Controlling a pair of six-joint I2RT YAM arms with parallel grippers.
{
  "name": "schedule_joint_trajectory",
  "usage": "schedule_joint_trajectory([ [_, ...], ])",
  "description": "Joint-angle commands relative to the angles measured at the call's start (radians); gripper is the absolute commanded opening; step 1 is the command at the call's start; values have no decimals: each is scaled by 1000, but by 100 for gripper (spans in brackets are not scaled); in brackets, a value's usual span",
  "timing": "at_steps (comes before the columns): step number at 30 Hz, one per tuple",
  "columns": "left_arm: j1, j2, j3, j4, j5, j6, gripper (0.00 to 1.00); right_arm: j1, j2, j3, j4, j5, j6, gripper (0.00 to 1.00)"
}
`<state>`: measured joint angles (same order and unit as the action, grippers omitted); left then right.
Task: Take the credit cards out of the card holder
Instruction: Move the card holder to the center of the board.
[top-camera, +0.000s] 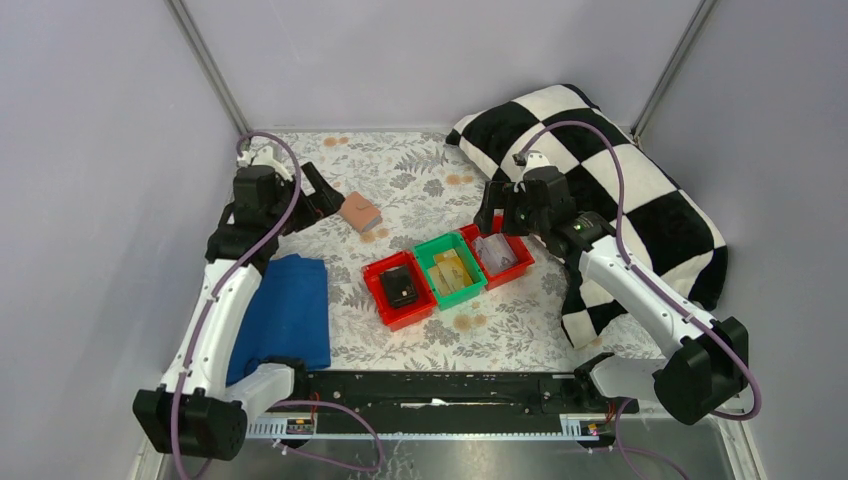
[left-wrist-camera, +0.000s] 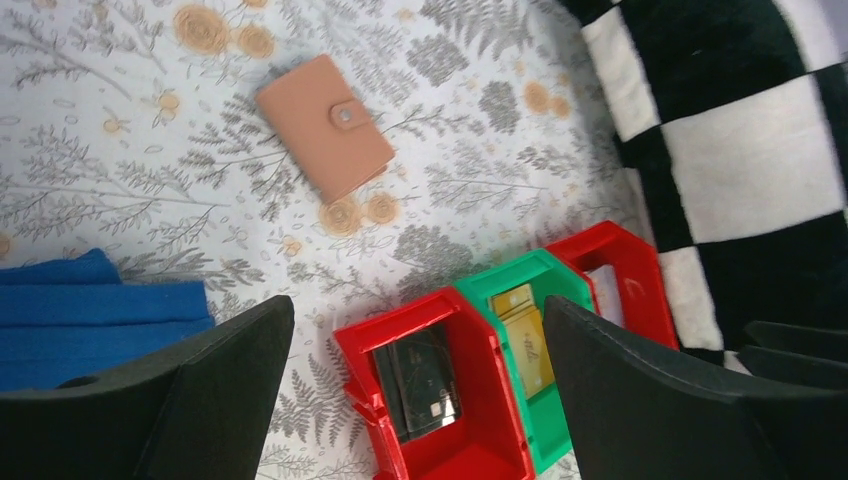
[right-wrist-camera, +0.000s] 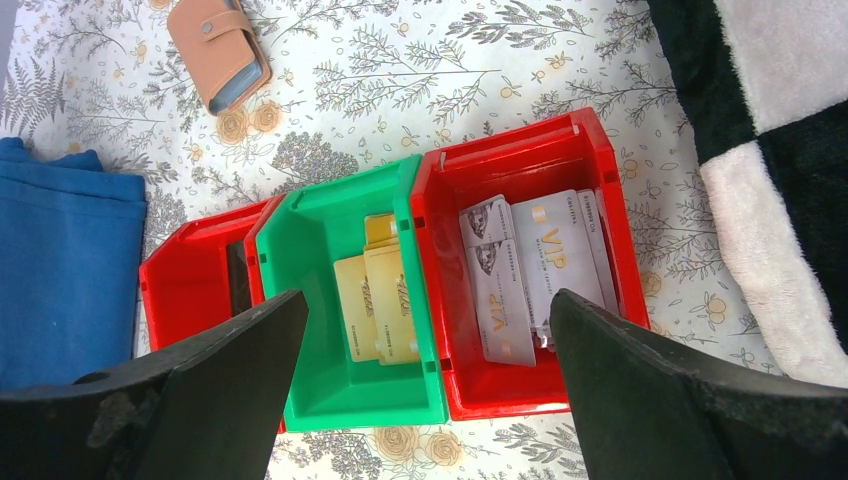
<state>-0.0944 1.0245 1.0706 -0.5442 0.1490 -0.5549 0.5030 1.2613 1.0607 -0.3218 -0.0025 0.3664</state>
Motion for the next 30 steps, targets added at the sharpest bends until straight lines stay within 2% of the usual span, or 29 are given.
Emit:
schedule_joint_trajectory([
  [1,-33,76,11,-79,-107,23,99,5,-27,1,38,-3,-9,100],
  [4,-79,145,35,-138,-210,1,99,6,-22,4,44,-8,-5,100],
  [9,-152,300,63,-52,-347,-42,99,6,6,19,61,-32,11,100],
  [13,-158,509,205,-74,-359,-66,99,6,12,56,48,-43,32,100],
  [18,-162,664,318,-71,-413,-103,99,6,-8,65,48,-36,30,100],
  [21,-149,709,367,-86,-440,-118,98,5,-2,70,41,-34,26,100],
  [30,-81,789,432,-96,-375,-152,93,40,102,157,87,-106,40,100],
])
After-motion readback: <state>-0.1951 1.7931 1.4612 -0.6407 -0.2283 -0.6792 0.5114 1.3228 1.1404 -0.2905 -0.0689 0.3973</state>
